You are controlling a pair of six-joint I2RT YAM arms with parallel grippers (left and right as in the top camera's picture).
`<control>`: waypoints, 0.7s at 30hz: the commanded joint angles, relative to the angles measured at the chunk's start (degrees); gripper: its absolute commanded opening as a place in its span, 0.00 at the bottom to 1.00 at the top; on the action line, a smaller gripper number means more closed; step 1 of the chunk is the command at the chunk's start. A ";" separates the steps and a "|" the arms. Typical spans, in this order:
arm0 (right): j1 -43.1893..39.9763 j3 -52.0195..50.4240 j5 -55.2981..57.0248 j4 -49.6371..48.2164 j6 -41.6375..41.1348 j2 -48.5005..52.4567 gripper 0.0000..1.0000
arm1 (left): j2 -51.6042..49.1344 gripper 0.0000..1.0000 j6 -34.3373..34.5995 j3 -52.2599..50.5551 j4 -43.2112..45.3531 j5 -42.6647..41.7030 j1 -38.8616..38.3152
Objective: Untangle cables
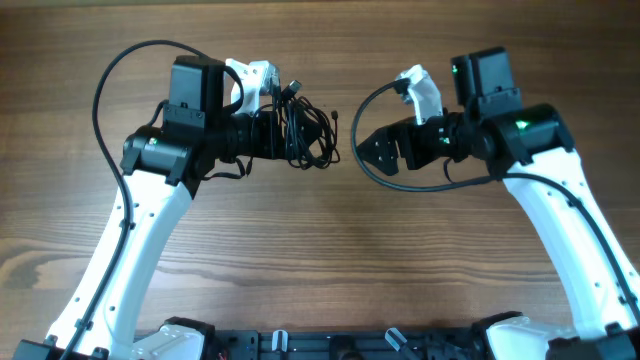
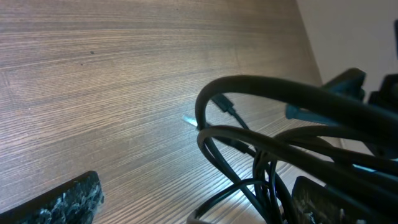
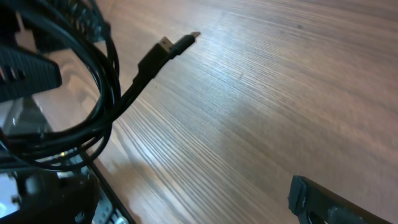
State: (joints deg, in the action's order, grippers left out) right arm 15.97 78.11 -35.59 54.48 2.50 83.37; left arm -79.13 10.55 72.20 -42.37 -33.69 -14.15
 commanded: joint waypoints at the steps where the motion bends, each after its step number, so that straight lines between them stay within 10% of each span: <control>1: 0.37 0.24 -6.29 -3.98 5.77 2.64 0.99 | 0.42 1.00 -1.16 0.13 0.42 0.35 0.04; 8: 3.61 0.22 -7.32 -12.04 0.07 6.64 0.99 | 0.42 1.00 -0.26 0.13 0.94 2.29 0.07; 15: 7.13 0.22 -3.17 -13.99 -1.49 7.17 1.00 | 0.37 0.99 30.51 0.13 -11.37 43.95 0.07; 21: 7.23 0.22 -3.28 -13.94 -4.22 7.17 0.99 | 0.37 1.00 35.15 0.13 -22.91 53.22 0.07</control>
State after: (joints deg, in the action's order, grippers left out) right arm 23.07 78.11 -39.07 40.69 0.32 89.80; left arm -79.13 40.80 72.16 -63.33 11.79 -14.17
